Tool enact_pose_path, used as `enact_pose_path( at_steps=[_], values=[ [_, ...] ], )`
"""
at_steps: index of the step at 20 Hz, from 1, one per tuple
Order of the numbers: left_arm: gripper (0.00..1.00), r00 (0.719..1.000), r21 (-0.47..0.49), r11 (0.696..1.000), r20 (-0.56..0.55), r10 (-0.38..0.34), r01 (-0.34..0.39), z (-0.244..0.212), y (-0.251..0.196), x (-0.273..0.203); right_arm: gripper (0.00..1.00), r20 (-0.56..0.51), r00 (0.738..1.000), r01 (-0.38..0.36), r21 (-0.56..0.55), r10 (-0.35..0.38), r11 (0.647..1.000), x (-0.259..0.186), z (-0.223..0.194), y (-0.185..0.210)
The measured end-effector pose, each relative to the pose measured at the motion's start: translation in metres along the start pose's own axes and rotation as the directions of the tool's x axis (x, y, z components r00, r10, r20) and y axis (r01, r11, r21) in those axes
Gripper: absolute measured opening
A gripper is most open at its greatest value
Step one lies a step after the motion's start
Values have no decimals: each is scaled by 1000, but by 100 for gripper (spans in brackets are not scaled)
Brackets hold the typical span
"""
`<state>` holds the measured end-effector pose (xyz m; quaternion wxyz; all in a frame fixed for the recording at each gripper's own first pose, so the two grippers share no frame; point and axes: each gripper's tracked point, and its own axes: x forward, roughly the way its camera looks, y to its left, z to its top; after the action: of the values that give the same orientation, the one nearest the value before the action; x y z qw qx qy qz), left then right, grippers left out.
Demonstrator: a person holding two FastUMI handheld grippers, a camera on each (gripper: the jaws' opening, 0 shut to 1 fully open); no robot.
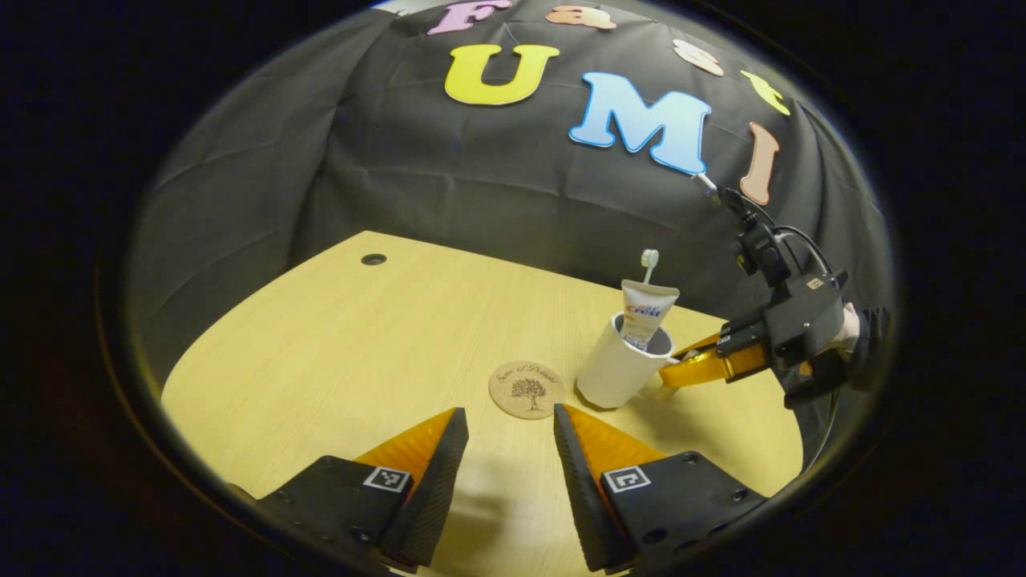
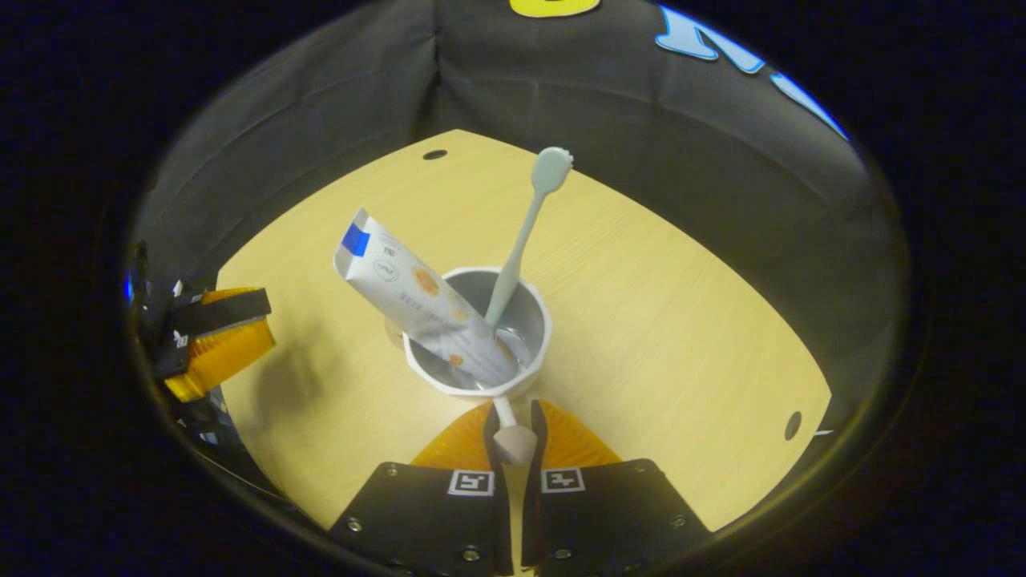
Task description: Put the toothbrush and toothpaste on the desktop into the cup, then pick up the cup and place it on the coaster on the desktop.
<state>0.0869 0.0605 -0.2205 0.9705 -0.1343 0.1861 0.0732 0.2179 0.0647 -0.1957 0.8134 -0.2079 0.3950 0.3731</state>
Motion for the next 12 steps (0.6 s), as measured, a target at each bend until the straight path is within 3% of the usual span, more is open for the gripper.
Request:
enact_pose_path(
  at_steps=[5, 7, 12],
  values=[
    [72, 1000, 13, 1000, 1, 4, -4, 0, 13, -7, 7, 28, 999, -17, 0, 17, 1000, 7, 22, 21],
    [77, 1000, 16, 1000, -1, 9, -9, -1, 19, -12, 7, 32, 999, -23, -9, 23, 1000, 13, 30, 29],
    [77, 1000, 7, 1000, -5, 30, -30, 2, 42, -18, 7, 28, 999, -36, -37, 37, 999, 12, 48, 15]
  ],
)
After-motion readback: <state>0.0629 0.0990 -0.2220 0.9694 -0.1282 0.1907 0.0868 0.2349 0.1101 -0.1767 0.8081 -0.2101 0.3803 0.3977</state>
